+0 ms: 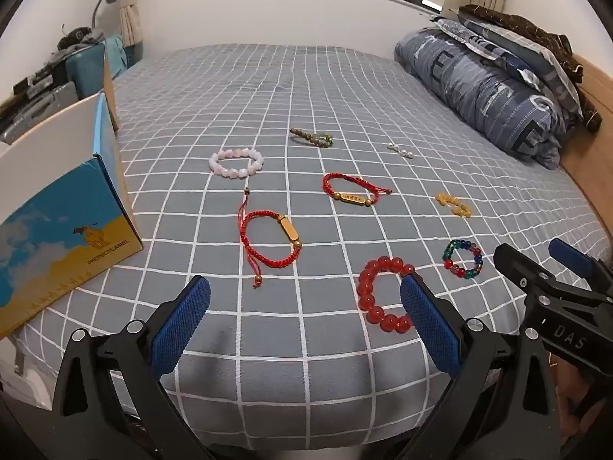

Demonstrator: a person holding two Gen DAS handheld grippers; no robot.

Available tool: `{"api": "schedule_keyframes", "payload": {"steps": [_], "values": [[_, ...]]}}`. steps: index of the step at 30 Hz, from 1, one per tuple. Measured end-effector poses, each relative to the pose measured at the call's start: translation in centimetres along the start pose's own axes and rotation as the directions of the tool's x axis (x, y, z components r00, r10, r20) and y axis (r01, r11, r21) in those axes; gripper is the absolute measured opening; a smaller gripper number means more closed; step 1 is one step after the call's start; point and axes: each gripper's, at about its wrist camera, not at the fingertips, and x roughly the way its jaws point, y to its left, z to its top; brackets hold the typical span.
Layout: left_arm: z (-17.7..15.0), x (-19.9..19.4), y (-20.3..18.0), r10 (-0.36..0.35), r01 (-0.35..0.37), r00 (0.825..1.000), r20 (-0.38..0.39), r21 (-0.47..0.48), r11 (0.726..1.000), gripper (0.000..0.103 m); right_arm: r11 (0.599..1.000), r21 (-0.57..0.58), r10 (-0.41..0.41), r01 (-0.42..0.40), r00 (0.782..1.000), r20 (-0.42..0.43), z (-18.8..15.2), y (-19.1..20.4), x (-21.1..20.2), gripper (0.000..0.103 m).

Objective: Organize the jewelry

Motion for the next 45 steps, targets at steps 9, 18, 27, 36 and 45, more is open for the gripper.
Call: {"api": "schedule_keyframes", "payload": {"steps": [9,18,27,36,45], "values": [[0.0,0.1,-0.4,0.014,-0.014,1.000,-0.009,0.013,1.000,0.097,1.000,-0.005,-0.008,0.008,1.000,0.000,0.1,0.6,-0.5,0.095],[0.0,-0.1,0.3,0.003,-0.003,1.000,-0.009,-0.009,1.000,0.097,1.000,0.001,0.001,-0.001,1.000,0.000,0.0,0.4,-0.2,0.095],[-0.4,0.2,0.1,-0.012,0.012,1.000,-0.020,-0.005,1.000,0.097,1.000,0.000,-0.003,0.003,1.000,0.001,-0.1,0.3,0.0,0.095],[-0.2,-0.2,-0.1,0.022,-0.022,1.000,-0.005,0.008,1.000,0.097,1.000,-0.006,-0.010,0.010,1.000,0.005,-0.1,0.2,0.0,0.095],[-0.3,-0.2,-0.1,0.024,-0.024,1.000,-0.006,0.014,1.000,0.097,1.000,-0.010,-0.012,0.012,1.000,0.006,-0.2,0.3,0.0,0.095]]}}
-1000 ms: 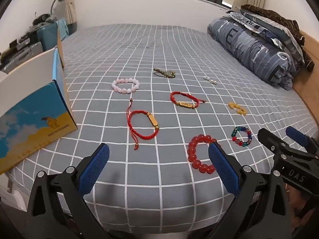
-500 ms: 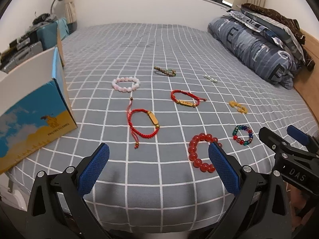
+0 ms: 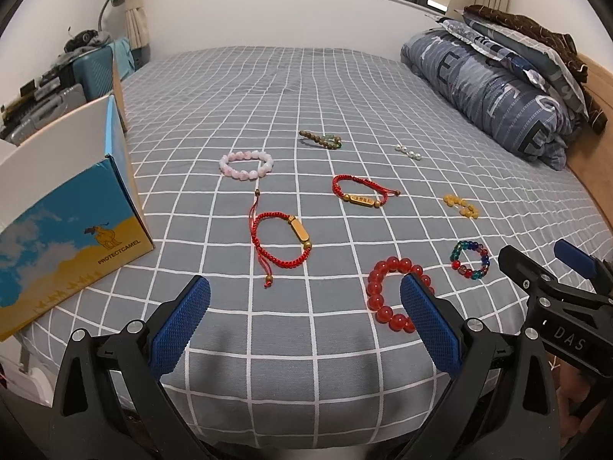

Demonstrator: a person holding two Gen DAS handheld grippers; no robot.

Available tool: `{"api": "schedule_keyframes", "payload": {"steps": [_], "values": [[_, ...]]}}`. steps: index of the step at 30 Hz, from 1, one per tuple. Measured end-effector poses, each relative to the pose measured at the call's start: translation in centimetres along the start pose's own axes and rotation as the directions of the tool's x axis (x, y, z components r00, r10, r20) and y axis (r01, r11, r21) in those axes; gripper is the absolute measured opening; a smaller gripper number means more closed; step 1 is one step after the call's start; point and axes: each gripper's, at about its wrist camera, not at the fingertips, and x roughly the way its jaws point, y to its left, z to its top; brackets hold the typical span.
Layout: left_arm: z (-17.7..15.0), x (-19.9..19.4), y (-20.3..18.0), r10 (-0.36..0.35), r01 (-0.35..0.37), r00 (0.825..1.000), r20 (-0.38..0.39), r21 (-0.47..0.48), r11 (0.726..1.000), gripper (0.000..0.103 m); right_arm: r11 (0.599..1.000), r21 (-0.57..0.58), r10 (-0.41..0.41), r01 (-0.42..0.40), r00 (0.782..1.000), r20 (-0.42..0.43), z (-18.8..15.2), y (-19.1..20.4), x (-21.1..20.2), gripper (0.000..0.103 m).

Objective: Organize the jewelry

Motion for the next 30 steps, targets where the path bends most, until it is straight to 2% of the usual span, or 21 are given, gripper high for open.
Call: {"api": "schedule_keyframes", "payload": {"steps": [30], "values": [[-0.01,0.35,0.03,0.012,-0.012,1.000,-0.008,0.003,1.000,0.097,1.000,-0.002,-0.001,0.001,1.000,-0.002,-0.01,0.00,0.05,0.095]]}}
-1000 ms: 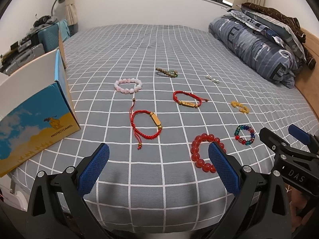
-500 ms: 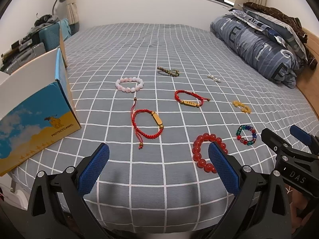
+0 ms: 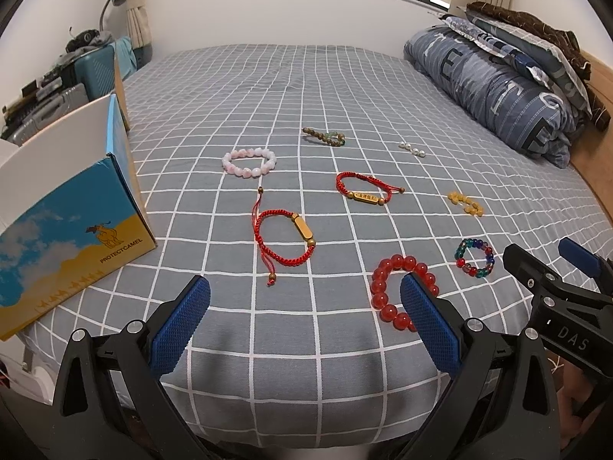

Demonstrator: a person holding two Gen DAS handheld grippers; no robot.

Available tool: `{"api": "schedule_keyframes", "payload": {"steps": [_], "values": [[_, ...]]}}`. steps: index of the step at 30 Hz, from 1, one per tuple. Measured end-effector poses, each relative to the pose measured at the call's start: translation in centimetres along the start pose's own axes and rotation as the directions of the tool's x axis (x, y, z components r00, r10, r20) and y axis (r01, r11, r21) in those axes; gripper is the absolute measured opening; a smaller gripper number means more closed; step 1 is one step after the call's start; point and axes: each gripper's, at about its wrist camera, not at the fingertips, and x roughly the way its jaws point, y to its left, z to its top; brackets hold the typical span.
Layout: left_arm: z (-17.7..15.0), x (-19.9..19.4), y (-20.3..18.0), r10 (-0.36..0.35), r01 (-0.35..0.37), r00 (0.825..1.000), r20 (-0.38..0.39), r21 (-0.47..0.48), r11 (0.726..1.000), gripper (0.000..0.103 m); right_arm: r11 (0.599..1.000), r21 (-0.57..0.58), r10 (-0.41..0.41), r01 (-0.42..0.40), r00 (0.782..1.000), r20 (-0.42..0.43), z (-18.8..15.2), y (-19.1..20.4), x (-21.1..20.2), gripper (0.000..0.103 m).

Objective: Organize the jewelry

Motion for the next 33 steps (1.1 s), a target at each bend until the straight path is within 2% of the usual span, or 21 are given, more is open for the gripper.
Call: {"api": "schedule_keyframes", "payload": {"steps": [23,27,33], "values": [[0.2,0.0,0.1,0.009,-0.009,1.000,-0.010,0.002,1.000,0.097,1.000,0.000,0.000,0.000,1.000,0.000,0.2,-0.1,-0.2,0.095],[2.0,0.3,0.5,0.007,-0.007,1.000,-0.023,-0.006,1.000,0.097,1.000,-0.005,-0.020,0.020,1.000,0.016,2.0,-0.5,-1.0,0.095],[7.4,1.6,1.9,0.029,-0.030,0.999,-0.019,-0.034,0.999,0.097,0.998,-0.018,-0.059,0.059,0.998,0.027,6.7,-0.7,0.0,0.095]]}}
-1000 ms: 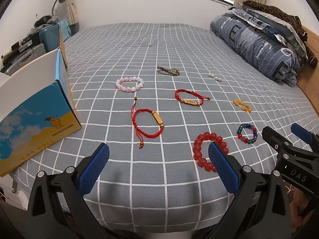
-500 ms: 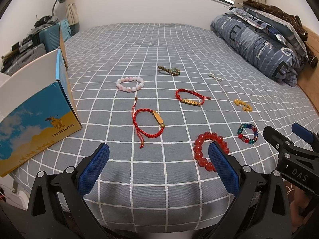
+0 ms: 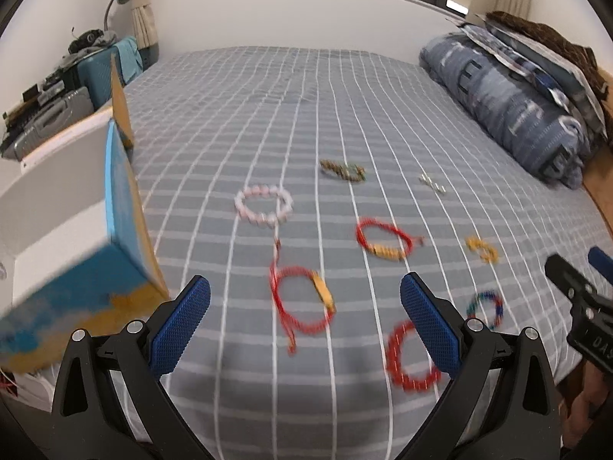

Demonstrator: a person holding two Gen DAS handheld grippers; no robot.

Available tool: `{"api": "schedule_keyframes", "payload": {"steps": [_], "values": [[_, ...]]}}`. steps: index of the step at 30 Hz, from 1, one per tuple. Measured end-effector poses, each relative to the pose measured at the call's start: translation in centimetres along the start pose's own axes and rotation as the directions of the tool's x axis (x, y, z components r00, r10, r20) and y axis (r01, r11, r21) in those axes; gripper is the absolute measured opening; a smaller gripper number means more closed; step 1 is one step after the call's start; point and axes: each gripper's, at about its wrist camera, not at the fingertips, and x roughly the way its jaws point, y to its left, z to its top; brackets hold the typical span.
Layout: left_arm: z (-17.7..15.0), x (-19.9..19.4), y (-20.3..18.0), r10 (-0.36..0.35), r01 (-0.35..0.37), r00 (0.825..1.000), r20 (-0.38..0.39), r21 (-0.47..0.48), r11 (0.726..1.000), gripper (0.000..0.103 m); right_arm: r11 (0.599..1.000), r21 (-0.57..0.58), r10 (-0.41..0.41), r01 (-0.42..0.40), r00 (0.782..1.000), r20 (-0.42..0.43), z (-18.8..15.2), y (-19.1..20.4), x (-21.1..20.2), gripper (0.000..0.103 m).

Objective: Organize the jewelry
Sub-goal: 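Grasp the pink-white bead bracelet with left tool while right tool grasps yellow bead bracelet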

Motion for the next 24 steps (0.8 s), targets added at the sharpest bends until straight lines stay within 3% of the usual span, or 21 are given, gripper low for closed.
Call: {"api": "schedule_keyframes", "payload": {"steps": [4,10,16,24], "values": [[3.7,2.8,0.7,0.020,-0.021,1.000,-0.020,-0.013,1.000,0.097,1.000,0.005,0.002,-0.002,0.998,-0.064,2.7,0.2,3.7,0.095],[7.5,10.1,2.4,0.034,-0.041,0.992,-0.121,-0.056,0.998,0.097,1.000,-0.005,0.001,-0.002,0.987,-0.163,4.6,0.9,10.4,0.095],[8.0,16.5,4.3,0.059,-0.078,0.975,-0.216,-0.078,0.994,0.097,1.000,-0.005,0.000,-0.001,0.970,-0.243,4.1,0.4,16.0,0.095],[7.3,19.9,3.3,0.084,-0.089,0.966,-0.244,-0.012,0.996,0.097,0.999,0.030,0.035,-0.026,0.940,-0.338,2.4,-0.9,20.6,0.092]]}}
